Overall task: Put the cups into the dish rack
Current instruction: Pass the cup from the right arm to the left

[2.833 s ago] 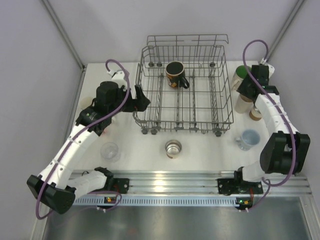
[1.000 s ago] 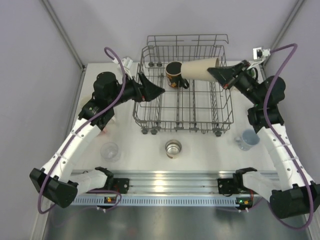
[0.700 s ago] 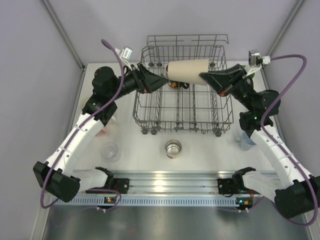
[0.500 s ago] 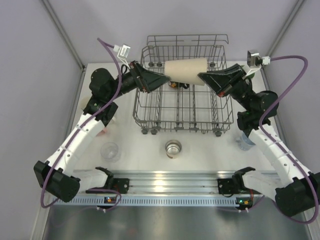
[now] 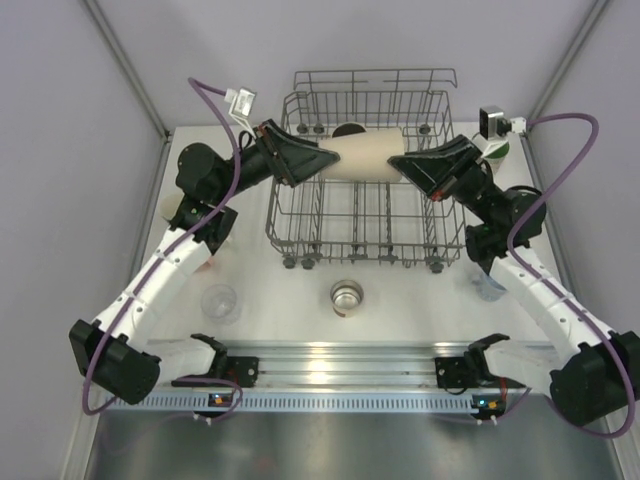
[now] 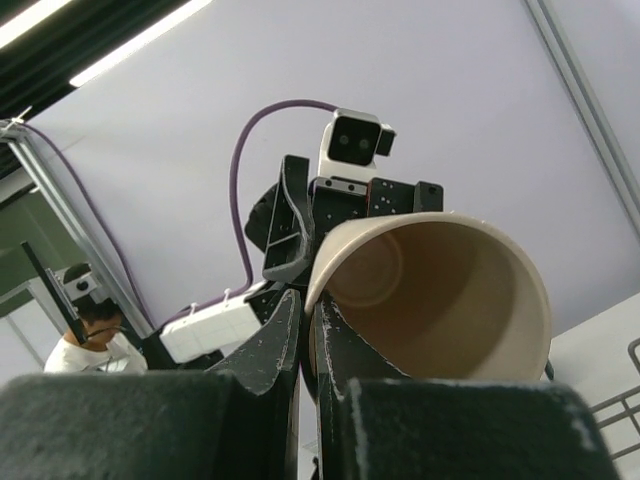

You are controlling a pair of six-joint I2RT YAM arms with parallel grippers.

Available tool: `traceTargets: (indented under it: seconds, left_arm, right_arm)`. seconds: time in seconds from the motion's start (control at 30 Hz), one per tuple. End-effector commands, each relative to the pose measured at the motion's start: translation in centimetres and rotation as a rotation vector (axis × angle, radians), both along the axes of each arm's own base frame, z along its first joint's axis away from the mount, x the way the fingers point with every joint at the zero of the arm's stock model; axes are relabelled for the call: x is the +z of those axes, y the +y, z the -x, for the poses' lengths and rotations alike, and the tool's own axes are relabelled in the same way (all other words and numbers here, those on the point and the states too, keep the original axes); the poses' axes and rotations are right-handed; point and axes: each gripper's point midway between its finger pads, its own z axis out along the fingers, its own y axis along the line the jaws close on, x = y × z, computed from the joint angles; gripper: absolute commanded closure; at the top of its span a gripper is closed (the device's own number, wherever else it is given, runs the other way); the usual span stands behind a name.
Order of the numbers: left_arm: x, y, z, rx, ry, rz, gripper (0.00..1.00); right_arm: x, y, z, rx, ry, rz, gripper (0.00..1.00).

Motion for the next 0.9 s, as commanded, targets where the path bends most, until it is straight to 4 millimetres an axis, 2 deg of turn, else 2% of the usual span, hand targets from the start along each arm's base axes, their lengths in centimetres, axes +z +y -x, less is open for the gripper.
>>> traceTargets:
  seconds: [0.0,0.07,0.13,0.17,0.23,0.27,0.33,0.37,0.4,0.43,0.47,0.53,0.6,0.63,0.67,0.73,0.8,0.87]
  left_arm:
    - [1.1,0.2,0.5,-0.020,-0.008,0.066,0.05]
    - [0.8,0.1,0.7,-0.044,-0.013,0.101,0.13]
    - [0.6,-0.1,0.9,-0.076,0.015,0.105,0.24]
    - [0.4,-0.2,0.9,-0.082,0.019,0.102,0.33]
    - [0.0,-0.3,0.9,-0.088,0.032,0.099,0.40]
    - [-0.1,-0.3,0.9,-0.086,0.035,0.098,0.55]
    - [-0.2,-0.4,0.8,-0.088,0.042,0.098,0.72]
    - [-0.1,-0.4,0.8,-0.087,0.039,0.098,0.81]
    - [-0.2,-0.4,0.6,-0.085,0.037,0.095,1.00]
    - [-0.2,-0.5,0.5,-0.083,0.046,0.087,1.00]
    - [-0.2,-0.4,0.1,-0.070,0.050,0.077,1.00]
    - [-0.9,-0.6,-0.9,-0.027,0.070,0.006,1.00]
    - [-1.3,-0.4,-2.5,0.059,0.047,-0.065,1.00]
    - [-1.9,-0.3,-3.3,0.094,0.061,-0.097,1.00]
    - [-2.0,0.1,-4.1,0.147,0.098,-0.137,1.00]
    - [-2.7,0.4,-5.6,0.201,0.081,-0.198,1.00]
    - [-3.3,1.1,-6.7,0.258,0.101,-0.266,1.00]
    - [-4.3,1.4,-8.0,0.292,0.115,-0.309,1.00]
  right_arm:
    - [1.2,0.0,2.1,0.052,-0.085,-0.053,1.00]
    - [0.8,0.2,1.8,0.054,-0.079,-0.049,1.00]
    - [0.5,0.3,1.4,0.045,-0.077,-0.049,1.00]
    - [0.2,0.4,1.2,0.040,-0.069,-0.045,1.00]
    - [-0.5,0.6,0.4,0.022,-0.060,-0.032,1.00]
    - [-0.8,0.7,0.2,0.019,-0.054,-0.027,1.00]
    - [-1.6,0.9,-0.5,0.013,-0.039,-0.014,1.00]
    - [-2.0,1.0,-0.7,0.012,-0.033,-0.009,0.95]
    - [-2.4,1.1,-0.9,0.012,-0.029,0.000,0.92]
    - [-2.8,1.3,-1.0,0.013,-0.022,0.012,0.87]
    - [-3.3,1.4,-1.1,0.009,-0.014,0.024,0.77]
    - [-4.4,1.4,-1.8,-0.026,0.013,0.067,0.68]
    - [-5.6,1.3,-2.7,-0.082,0.024,0.120,0.52]
    - [-5.6,1.1,-2.6,-0.107,0.020,0.136,0.42]
    - [-7.5,1.1,-3.6,-0.132,0.095,0.188,0.27]
    - [-8.4,0.5,-4.3,-0.224,0.091,0.237,0.20]
    - [-10.7,0.0,-5.3,-0.281,0.165,0.313,0.12]
    - [-11.2,-1.1,-6.2,-0.386,0.165,0.360,0.06]
